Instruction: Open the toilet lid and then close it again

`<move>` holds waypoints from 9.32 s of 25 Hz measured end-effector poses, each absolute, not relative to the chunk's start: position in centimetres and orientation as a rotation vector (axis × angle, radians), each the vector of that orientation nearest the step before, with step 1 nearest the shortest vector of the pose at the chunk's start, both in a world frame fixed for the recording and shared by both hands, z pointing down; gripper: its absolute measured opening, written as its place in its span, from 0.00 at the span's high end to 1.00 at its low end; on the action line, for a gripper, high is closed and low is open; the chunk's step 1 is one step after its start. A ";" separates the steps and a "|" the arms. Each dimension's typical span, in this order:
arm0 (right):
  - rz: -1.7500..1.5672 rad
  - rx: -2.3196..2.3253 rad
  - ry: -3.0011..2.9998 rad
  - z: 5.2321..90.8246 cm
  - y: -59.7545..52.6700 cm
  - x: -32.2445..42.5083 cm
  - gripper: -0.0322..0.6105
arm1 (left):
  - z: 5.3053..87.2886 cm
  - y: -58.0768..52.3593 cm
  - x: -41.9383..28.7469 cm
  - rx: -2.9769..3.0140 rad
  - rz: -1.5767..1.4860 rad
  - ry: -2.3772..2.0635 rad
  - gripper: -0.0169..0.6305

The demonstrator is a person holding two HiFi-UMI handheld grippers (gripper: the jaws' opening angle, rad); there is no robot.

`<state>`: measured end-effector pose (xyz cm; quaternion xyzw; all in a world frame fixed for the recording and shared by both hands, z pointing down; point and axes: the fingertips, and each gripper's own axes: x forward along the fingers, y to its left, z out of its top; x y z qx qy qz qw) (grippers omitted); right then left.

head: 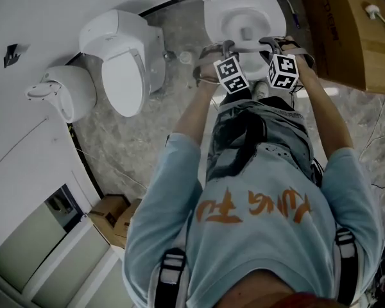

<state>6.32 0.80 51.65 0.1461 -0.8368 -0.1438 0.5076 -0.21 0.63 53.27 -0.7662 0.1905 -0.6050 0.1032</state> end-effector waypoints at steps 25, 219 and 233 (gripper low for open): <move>-0.320 0.252 -1.987 69.9 8.9 5.7 0.63 | 70.9 9.0 -1.0 -2.198 -1.915 0.413 0.69; -0.479 0.509 -1.944 49.0 1.1 5.7 0.58 | 48.6 1.6 -0.4 -2.262 -1.583 0.661 0.63; -0.297 0.364 -2.011 56.7 6.7 5.5 0.53 | 57.5 6.8 -0.8 -2.274 -1.752 0.441 0.60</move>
